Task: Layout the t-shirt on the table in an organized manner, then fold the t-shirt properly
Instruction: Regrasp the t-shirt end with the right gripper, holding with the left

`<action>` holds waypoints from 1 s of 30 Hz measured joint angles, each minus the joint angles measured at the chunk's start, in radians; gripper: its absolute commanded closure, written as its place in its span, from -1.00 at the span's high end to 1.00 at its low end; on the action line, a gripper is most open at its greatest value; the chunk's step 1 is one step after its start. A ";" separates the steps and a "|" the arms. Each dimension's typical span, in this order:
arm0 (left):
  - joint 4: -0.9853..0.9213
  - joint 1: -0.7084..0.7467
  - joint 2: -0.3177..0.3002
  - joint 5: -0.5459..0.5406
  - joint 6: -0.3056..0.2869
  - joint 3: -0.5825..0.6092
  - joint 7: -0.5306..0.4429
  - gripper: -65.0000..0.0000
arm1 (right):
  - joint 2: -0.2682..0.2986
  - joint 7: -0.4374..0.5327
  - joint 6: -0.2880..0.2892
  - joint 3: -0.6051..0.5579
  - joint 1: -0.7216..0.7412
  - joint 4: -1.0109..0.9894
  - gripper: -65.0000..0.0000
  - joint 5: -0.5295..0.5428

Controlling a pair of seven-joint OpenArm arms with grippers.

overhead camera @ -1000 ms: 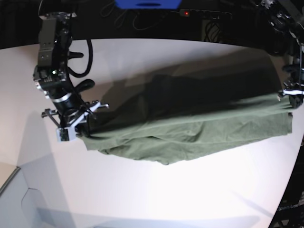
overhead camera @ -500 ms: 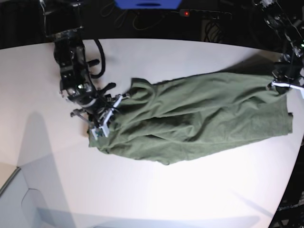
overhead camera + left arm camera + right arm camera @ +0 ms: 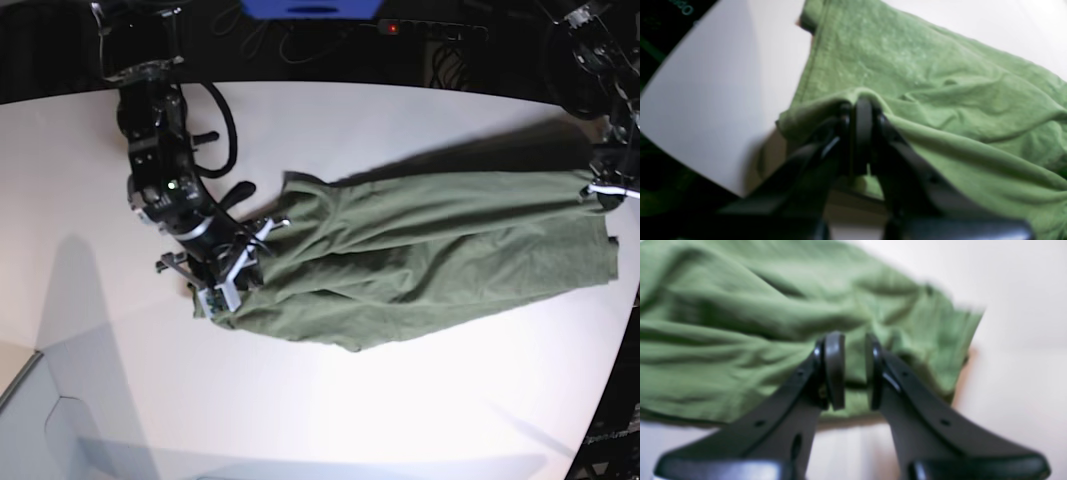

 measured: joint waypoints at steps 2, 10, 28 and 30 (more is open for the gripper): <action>-0.002 -0.003 -0.003 -0.001 0.000 0.000 0.000 -0.99 | 0.000 -0.003 0.000 0.002 -0.022 0.060 -0.62 0.000; -0.002 -0.006 0.004 0.000 0.000 0.001 0.000 -0.99 | 0.056 -0.063 0.000 0.010 -0.077 -0.026 -0.61 -0.008; -0.002 -0.002 0.005 -0.007 0.000 0.002 0.001 -0.99 | 0.055 -0.033 0.000 0.006 -0.050 -0.181 0.52 -0.002; -0.002 -0.003 0.005 -0.007 0.000 0.002 0.001 -0.99 | 0.052 -0.032 0.000 0.006 -0.048 -0.181 0.52 -0.002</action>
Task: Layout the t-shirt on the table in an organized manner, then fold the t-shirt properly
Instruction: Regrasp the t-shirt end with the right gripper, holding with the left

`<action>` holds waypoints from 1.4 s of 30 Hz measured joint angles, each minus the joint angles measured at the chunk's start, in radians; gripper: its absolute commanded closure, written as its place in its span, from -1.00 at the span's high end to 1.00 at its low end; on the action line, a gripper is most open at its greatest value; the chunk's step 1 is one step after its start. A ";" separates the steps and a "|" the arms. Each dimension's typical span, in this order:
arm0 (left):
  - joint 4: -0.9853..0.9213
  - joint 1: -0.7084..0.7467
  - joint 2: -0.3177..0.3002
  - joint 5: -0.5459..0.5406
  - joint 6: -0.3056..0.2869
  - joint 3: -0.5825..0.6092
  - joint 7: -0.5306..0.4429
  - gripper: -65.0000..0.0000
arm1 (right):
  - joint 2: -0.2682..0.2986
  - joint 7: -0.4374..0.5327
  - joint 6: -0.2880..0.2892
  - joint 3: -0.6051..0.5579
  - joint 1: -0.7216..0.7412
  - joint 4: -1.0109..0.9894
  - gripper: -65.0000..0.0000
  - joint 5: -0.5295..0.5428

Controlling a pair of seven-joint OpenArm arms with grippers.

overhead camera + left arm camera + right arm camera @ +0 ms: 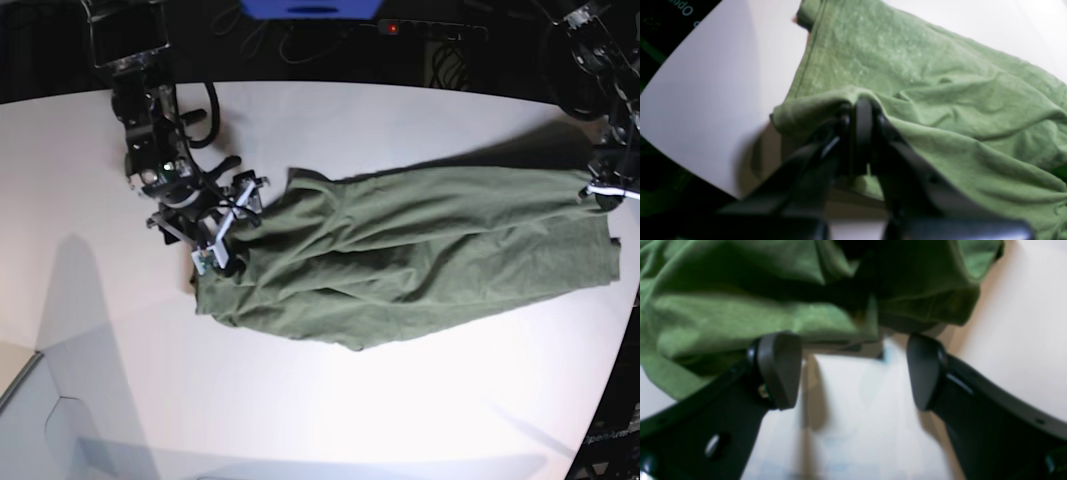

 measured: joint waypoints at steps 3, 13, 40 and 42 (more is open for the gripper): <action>0.000 0.001 0.000 0.000 0.000 0.000 0.000 -0.99 | -0.002 -0.001 0.000 0.000 0.000 0.000 0.52 0.001; 0.000 0.000 0.000 0.000 0.000 0.000 0.000 -0.99 | -0.025 0.085 0.007 -0.006 0.002 -0.043 0.33 0.004; 0.007 0.000 0.000 0.000 0.000 0.000 0.000 -0.99 | -0.019 0.074 0.193 0.132 -0.054 0.045 -0.57 -0.003; 0.007 -0.001 0.000 0.000 0.000 0.000 0.000 -0.99 | -0.021 0.070 0.194 0.140 -0.062 0.045 -0.30 -0.002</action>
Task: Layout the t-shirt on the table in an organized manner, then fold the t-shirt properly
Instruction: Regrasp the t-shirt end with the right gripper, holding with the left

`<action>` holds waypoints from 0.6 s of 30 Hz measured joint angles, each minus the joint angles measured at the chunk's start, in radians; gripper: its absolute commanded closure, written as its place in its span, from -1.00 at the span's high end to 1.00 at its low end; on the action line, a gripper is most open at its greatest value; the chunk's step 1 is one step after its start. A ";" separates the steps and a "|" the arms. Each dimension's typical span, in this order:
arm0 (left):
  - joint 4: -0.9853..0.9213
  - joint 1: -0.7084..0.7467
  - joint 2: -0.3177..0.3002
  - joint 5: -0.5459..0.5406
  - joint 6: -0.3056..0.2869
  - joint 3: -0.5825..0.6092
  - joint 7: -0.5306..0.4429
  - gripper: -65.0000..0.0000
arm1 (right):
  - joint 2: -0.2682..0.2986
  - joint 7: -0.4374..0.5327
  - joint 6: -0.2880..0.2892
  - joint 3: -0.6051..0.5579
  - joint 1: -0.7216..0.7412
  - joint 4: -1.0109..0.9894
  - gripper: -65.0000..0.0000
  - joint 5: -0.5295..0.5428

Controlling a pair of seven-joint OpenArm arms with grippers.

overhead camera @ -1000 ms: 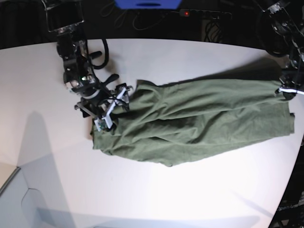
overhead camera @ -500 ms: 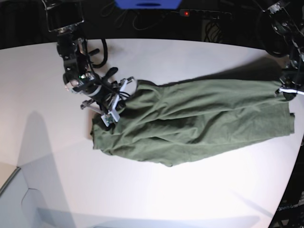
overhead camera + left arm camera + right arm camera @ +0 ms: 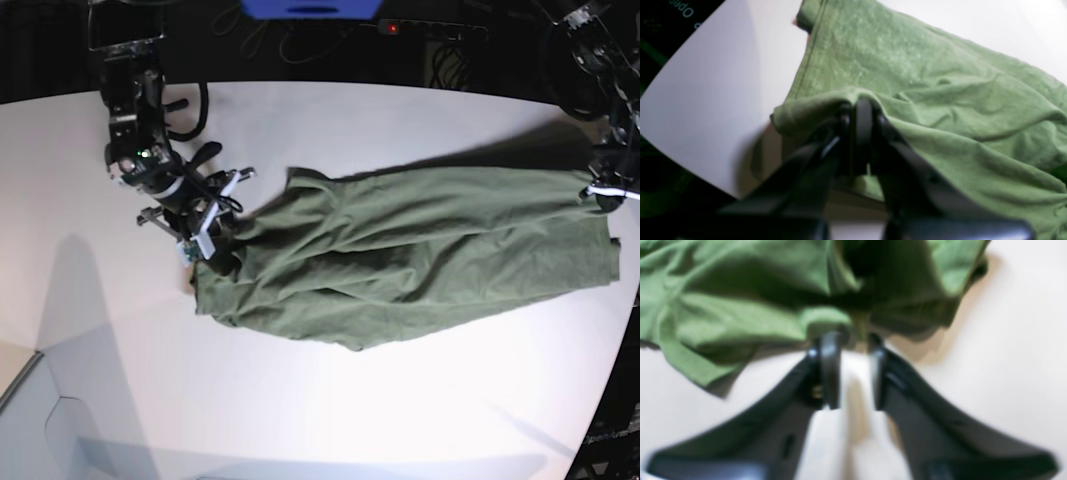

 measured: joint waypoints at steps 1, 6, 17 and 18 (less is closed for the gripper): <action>0.000 0.000 0.000 0.000 0.000 0.000 0.000 -0.99 | 0.000 0.000 0.000 0.000 -0.002 0.000 -0.16 -0.004; 0.000 -0.002 0.000 0.000 0.000 0.000 0.000 -0.99 | -0.003 0.001 0.000 0.000 0.007 -0.005 0.14 -0.002; 0.000 -0.007 0.000 0.000 0.000 0.000 0.000 -0.99 | -0.035 0.039 0.005 0.001 0.101 -0.183 0.09 0.005; 0.000 -0.007 0.000 0.001 0.000 0.000 0.000 -0.99 | -0.037 0.037 0.004 0.001 0.104 -0.183 0.04 0.005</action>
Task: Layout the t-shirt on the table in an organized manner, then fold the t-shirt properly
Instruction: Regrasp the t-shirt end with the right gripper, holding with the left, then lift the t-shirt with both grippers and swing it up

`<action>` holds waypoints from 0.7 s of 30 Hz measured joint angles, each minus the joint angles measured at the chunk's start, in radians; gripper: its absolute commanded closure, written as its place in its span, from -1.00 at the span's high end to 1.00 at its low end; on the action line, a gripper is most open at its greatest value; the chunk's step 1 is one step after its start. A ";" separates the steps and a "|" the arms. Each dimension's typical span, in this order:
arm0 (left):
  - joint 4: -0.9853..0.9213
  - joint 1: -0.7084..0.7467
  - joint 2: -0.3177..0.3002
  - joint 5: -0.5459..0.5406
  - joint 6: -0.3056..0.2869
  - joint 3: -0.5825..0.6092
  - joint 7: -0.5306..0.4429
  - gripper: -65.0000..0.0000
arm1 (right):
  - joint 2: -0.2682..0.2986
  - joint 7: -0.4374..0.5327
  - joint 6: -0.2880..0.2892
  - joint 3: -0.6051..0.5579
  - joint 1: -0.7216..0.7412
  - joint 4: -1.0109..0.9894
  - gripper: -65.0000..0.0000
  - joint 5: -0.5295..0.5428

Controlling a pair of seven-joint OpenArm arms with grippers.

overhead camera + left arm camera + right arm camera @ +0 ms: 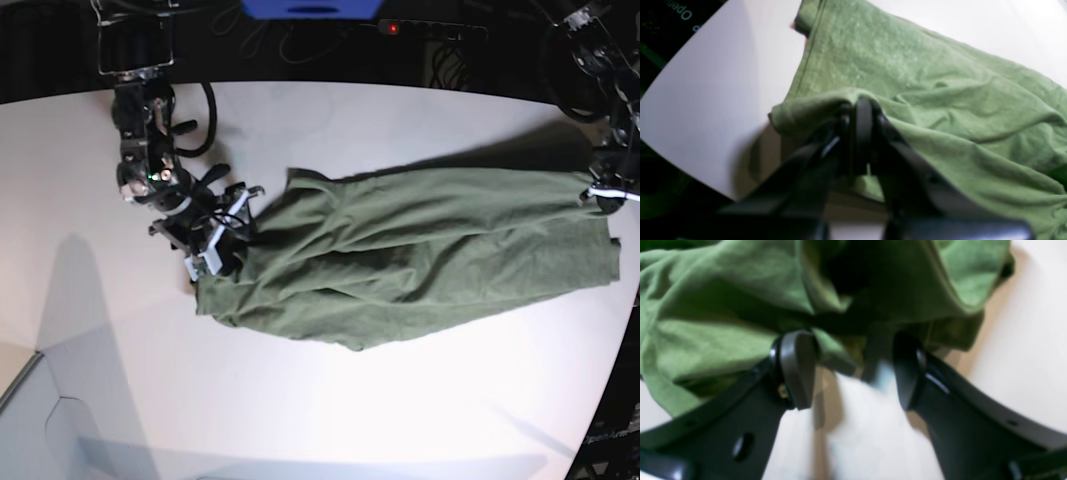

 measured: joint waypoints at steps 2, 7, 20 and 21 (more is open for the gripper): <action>0.000 0.000 0.000 -0.001 0.000 0.000 0.000 -0.99 | -0.003 -0.002 0.001 0.000 0.000 0.001 -0.20 0.000; 0.000 0.000 0.000 -0.001 0.000 0.000 0.000 -0.99 | -0.005 -0.014 0.063 0.000 -0.003 0.006 -1.00 -0.001; 0.135 -0.023 0.002 0.003 0.001 0.005 0.012 -0.99 | 0.024 -0.038 0.070 0.004 -0.143 0.543 -1.00 -0.010; 0.141 -0.046 0.003 0.005 0.001 0.005 0.017 -0.99 | 0.023 -0.039 0.070 0.009 -0.132 0.550 -1.00 -0.007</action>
